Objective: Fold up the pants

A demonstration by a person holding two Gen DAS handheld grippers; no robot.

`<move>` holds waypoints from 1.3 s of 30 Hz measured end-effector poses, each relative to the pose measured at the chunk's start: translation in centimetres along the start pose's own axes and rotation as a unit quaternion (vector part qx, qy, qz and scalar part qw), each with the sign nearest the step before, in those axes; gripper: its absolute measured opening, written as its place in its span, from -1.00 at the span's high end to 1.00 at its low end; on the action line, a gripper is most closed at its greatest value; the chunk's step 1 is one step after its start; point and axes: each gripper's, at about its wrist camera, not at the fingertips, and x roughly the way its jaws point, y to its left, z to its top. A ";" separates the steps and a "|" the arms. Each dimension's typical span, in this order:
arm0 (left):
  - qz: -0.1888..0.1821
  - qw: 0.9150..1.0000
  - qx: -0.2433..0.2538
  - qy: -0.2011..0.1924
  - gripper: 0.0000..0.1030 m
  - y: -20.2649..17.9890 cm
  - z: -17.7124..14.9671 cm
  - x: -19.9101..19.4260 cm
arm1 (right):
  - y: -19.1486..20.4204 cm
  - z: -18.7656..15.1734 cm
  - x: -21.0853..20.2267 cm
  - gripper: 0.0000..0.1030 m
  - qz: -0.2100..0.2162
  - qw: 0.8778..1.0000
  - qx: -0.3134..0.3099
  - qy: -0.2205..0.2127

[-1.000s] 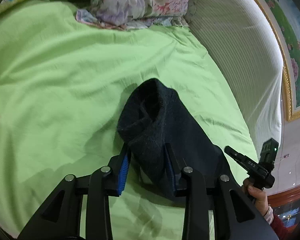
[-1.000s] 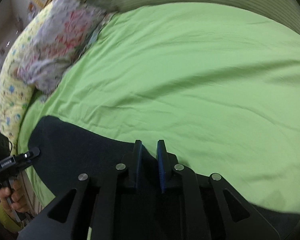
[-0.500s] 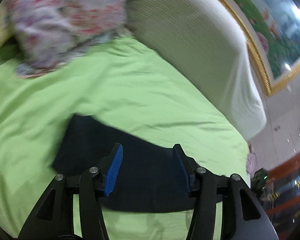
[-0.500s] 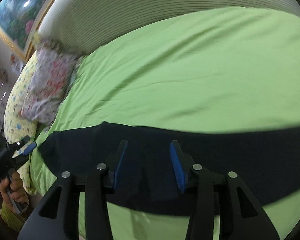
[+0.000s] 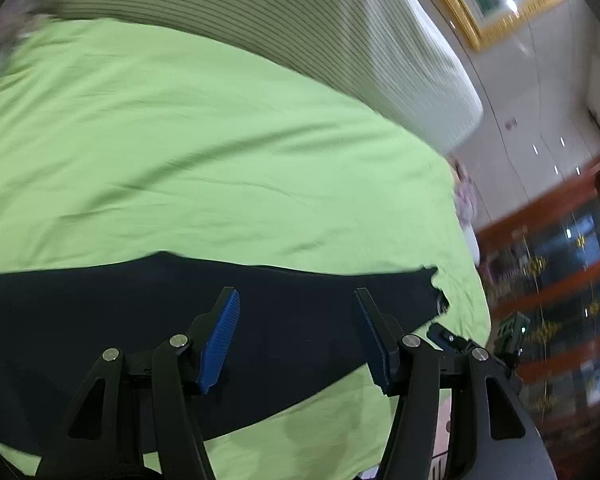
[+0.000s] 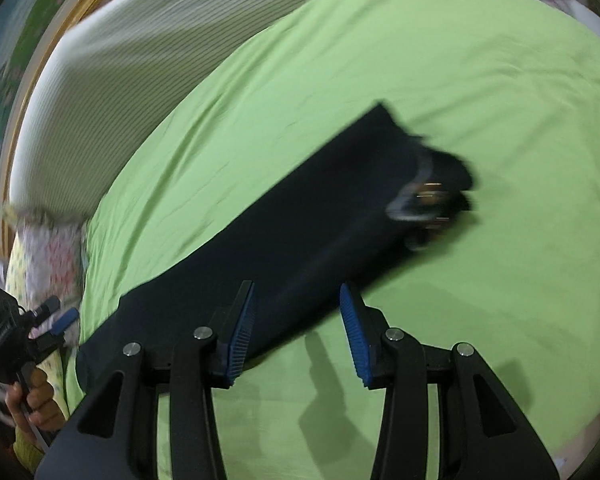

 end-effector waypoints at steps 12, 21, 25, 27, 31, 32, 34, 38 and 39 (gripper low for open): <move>-0.019 0.991 0.078 0.107 -0.28 -7.8 2.0 9.7 | -5.8 0.9 -0.3 0.14 0.027 0.994 0.104 -0.038; -0.042 0.973 0.130 0.188 -0.30 -13.3 3.5 17.4 | -8.1 1.5 0.6 0.14 0.056 0.989 0.134 -0.030; -0.048 0.962 0.157 0.217 -0.31 -15.7 3.8 20.3 | -8.1 1.7 1.0 0.14 0.071 0.987 0.143 -0.032; -0.047 0.957 0.172 0.230 -0.32 -16.7 3.7 21.7 | -8.1 1.8 1.2 0.28 0.072 0.987 0.137 -0.032; -0.044 0.946 0.199 0.254 -0.32 -18.4 3.7 24.0 | -8.9 2.2 0.6 0.78 0.066 0.987 0.137 -0.052; -0.045 0.943 0.205 0.259 -0.32 -18.9 3.6 24.6 | -9.1 2.3 0.2 0.79 0.067 0.987 0.138 -0.058; -0.048 0.937 0.217 0.269 -0.33 -19.8 3.5 25.8 | -9.7 2.5 -0.7 0.79 0.066 0.985 0.140 -0.070; -0.050 0.926 0.235 0.291 -0.33 -21.3 3.1 28.4 | -10.0 2.6 -1.6 0.79 0.065 0.987 0.131 -0.068; -0.052 0.923 0.237 0.298 -0.33 -21.7 3.0 29.1 | -10.1 2.5 -1.6 0.79 0.075 0.987 0.131 -0.061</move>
